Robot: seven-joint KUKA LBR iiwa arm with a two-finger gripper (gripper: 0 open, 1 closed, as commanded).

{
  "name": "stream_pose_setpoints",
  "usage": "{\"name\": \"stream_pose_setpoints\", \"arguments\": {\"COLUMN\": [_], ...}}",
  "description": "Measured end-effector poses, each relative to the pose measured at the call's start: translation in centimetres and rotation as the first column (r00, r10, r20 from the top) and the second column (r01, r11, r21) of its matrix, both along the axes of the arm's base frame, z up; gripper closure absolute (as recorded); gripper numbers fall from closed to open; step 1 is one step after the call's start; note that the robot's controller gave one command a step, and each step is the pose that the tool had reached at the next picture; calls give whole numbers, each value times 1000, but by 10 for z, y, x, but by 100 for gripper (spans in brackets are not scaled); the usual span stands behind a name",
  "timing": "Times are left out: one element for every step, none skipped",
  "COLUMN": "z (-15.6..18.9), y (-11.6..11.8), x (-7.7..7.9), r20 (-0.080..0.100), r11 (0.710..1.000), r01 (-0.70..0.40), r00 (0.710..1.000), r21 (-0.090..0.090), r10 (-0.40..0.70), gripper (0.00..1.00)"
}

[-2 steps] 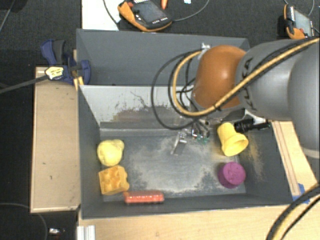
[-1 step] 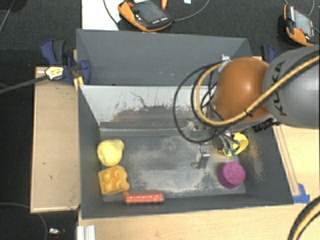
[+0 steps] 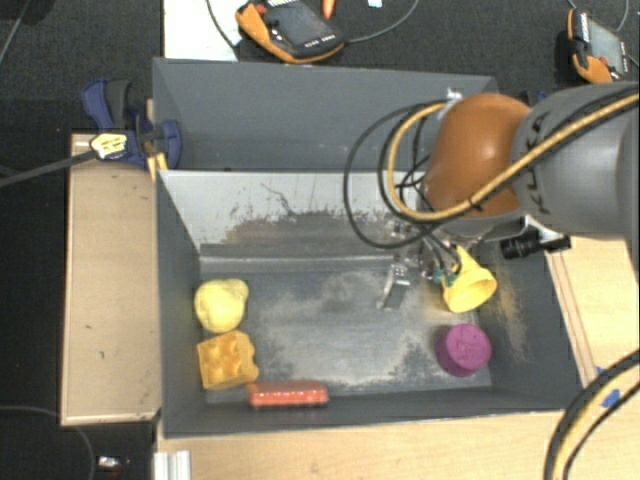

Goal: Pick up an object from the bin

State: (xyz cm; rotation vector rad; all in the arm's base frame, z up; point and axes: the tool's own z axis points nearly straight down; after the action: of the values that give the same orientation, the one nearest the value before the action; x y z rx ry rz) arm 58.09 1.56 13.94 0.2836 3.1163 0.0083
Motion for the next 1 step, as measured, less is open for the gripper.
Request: {"name": "stream_pose_setpoints", "arguments": {"z": [23], "y": [-42], "x": [-1], "r20": [5], "r11": [920], "r01": [-391], "r00": [920], "r21": [-9], "r10": [391], "gripper": [0]}}
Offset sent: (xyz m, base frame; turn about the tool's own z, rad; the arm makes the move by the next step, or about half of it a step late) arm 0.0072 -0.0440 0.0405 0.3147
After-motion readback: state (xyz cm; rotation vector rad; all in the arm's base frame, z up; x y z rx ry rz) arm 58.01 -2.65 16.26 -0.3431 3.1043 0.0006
